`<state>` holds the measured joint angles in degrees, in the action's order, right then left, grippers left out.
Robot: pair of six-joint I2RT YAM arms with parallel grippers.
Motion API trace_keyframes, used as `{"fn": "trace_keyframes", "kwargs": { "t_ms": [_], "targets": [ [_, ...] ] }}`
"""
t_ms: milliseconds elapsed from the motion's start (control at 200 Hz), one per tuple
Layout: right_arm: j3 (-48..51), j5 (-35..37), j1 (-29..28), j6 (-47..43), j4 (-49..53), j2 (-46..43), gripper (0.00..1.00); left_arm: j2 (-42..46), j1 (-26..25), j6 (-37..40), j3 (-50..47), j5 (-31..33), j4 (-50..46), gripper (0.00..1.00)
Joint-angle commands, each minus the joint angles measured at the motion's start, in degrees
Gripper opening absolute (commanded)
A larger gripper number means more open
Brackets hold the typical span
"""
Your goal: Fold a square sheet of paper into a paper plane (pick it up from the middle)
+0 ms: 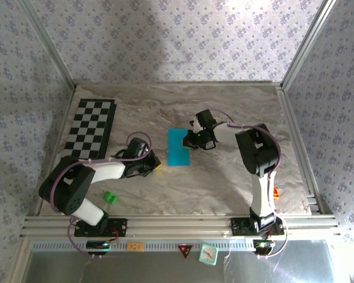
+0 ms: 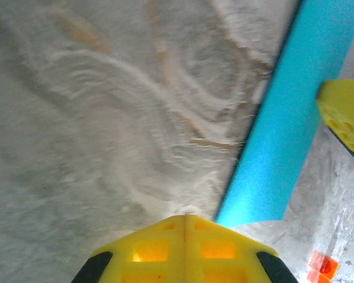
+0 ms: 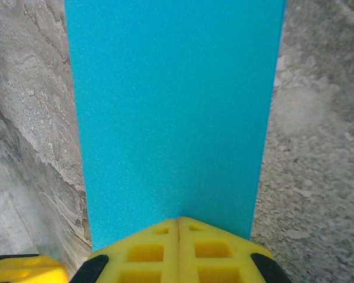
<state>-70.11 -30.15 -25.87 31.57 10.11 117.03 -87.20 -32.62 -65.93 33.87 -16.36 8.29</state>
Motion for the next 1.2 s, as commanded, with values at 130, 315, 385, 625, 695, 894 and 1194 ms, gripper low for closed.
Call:
{"fn": "trace_keyframes", "kwargs": {
  "t_ms": [130, 315, 385, 625, 695, 894, 1194],
  "targets": [
    [-0.7, 6.3, -1.1, -4.3, 9.6, 4.3, 0.02, -1.3, 0.4, 6.9, 10.8, 0.4, -6.1, 0.01],
    [-0.5, 0.6, 0.2, 2.2, 5.6, -0.1, 0.06, -8.6, 2.7, 11.4, 19.7, -2.5, -10.3, 0.09],
    [1.3, -2.8, 1.4, 7.7, 0.5, -2.2, 0.09, -11.4, 3.0, 14.4, 22.7, -3.2, -12.6, 0.10],
    [7.1, 0.4, 2.0, 9.8, -0.2, -8.1, 0.17, -17.6, 3.3, 17.6, 26.7, -7.0, -9.8, 0.11],
    [8.4, 1.1, 2.1, 9.6, 0.4, -9.4, 0.19, -19.3, 3.3, 18.5, 27.9, -9.4, -8.8, 0.11],
    [12.5, 2.1, 2.1, 9.6, 1.0, -12.4, 0.23, -20.3, 2.9, 19.2, 28.6, -11.7, -4.9, 0.12],
    [15.2, 1.6, 2.6, 10.2, 0.5, -15.4, 0.25, -26.0, 2.3, 22.9, 35.7, -11.6, -12.2, 0.12]
  ]
}}
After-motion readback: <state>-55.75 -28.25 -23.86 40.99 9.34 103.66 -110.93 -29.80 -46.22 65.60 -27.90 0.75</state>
